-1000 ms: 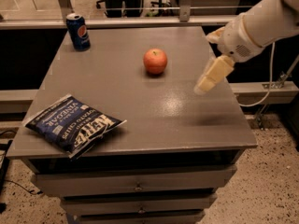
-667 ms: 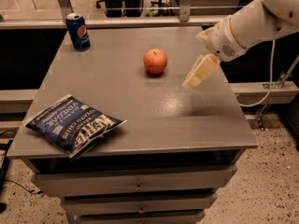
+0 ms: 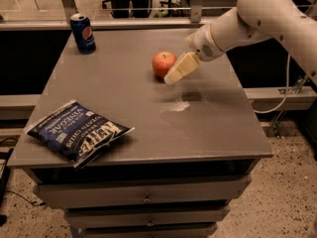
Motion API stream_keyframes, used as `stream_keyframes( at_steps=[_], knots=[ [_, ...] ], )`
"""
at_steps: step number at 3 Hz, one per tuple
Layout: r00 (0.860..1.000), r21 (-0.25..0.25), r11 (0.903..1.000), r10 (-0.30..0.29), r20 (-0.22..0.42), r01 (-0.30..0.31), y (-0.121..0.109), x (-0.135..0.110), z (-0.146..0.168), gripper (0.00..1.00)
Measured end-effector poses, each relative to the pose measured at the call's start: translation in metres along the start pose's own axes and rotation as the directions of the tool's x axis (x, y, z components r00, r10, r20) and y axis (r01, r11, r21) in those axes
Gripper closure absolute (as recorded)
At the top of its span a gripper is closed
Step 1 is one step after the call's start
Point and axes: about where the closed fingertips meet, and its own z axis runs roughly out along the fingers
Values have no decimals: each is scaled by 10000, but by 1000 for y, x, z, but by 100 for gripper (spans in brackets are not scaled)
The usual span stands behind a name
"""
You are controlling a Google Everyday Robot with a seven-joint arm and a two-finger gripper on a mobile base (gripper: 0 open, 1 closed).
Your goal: Move apple near blue chip bag
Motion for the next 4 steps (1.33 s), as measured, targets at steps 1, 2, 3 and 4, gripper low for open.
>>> stream_keyframes(
  at_steps=[1, 2, 3, 4],
  knots=[
    [9989, -330, 9985, 446, 139, -441, -3, -6, 25, 0],
    [9970, -517, 9960, 743, 216, -731, -5, -5, 39, 11],
    [9954, -543, 9945, 909, 293, -892, -9, -4, 43, 34],
    [9943, -473, 9943, 975, 427, -955, -13, -4, 39, 57]
  ],
)
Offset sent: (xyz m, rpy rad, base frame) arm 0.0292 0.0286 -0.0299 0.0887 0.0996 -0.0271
